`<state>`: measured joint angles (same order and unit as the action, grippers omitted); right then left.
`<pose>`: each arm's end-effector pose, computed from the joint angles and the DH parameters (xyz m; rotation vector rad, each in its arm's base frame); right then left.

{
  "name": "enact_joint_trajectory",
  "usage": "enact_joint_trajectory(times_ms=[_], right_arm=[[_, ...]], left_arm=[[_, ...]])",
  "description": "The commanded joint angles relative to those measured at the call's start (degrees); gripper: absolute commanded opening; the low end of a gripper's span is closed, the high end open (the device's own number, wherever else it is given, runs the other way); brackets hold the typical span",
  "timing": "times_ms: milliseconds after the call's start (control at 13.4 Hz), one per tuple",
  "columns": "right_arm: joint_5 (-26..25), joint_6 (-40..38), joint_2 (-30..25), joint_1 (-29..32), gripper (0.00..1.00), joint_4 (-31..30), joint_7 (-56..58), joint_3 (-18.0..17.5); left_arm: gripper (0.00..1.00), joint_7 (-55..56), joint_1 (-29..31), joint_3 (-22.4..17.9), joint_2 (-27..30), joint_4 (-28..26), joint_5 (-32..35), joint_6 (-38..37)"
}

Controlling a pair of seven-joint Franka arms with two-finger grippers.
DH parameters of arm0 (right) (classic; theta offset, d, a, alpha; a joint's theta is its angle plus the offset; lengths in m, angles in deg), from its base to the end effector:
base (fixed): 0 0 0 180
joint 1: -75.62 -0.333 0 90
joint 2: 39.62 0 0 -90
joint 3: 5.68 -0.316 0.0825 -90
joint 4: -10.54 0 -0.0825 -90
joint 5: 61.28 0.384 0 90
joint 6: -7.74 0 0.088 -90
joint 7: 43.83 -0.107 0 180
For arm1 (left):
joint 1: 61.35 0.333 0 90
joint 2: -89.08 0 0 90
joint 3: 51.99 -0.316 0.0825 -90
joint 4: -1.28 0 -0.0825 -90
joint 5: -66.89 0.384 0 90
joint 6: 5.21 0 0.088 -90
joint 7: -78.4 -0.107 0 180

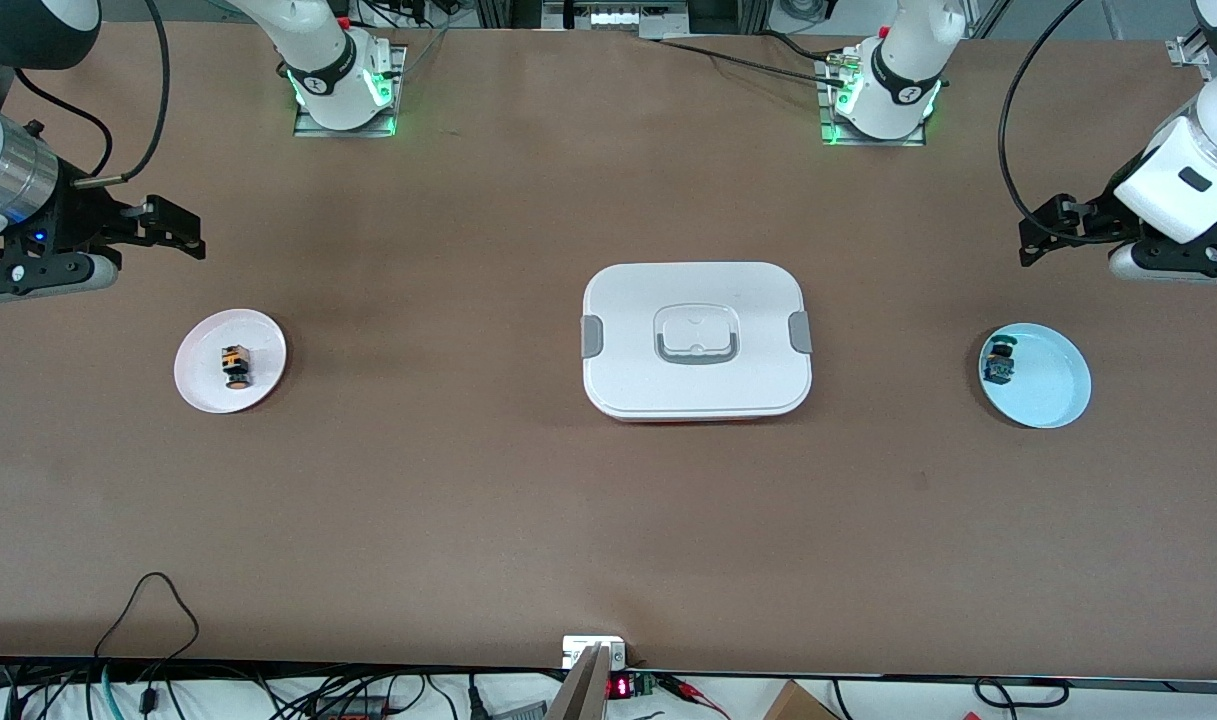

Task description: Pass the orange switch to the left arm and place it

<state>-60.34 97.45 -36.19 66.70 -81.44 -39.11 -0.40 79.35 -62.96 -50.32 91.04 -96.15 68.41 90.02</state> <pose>0.5669 0.0393 0.5744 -3.1177 -0.2265 0.1550 0.5486 -0.0291 0.5898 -3.1133 0.0671 0.0050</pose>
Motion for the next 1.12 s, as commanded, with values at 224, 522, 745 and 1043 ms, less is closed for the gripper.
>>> enact_joint_trajectory(times_ms=[224,522,745,1043], right_arm=[[-0.84,0.03,0.26,0.83,1.00,1.28,0.21,-0.89],[-1.02,-2.15,0.00,0.57,1.00,0.58,0.90,-1.15],[-2.41,-1.49,0.17,-0.22,1.00,-2.13,9.49,-1.59],[-5.50,11.33,-0.09,0.30,1.00,-13.28,25.39,-1.33]], left_arm=[[1.00,0.28,0.21,-0.09,-0.73,1.81,-0.99,-1.44],[1.00,0.36,0.21,-0.09,-0.73,1.81,-0.99,-1.44],[1.00,0.37,0.21,-0.09,-0.73,1.81,-0.99,-1.44],[1.00,0.37,0.21,-0.09,-0.73,1.81,-0.99,-1.44]])
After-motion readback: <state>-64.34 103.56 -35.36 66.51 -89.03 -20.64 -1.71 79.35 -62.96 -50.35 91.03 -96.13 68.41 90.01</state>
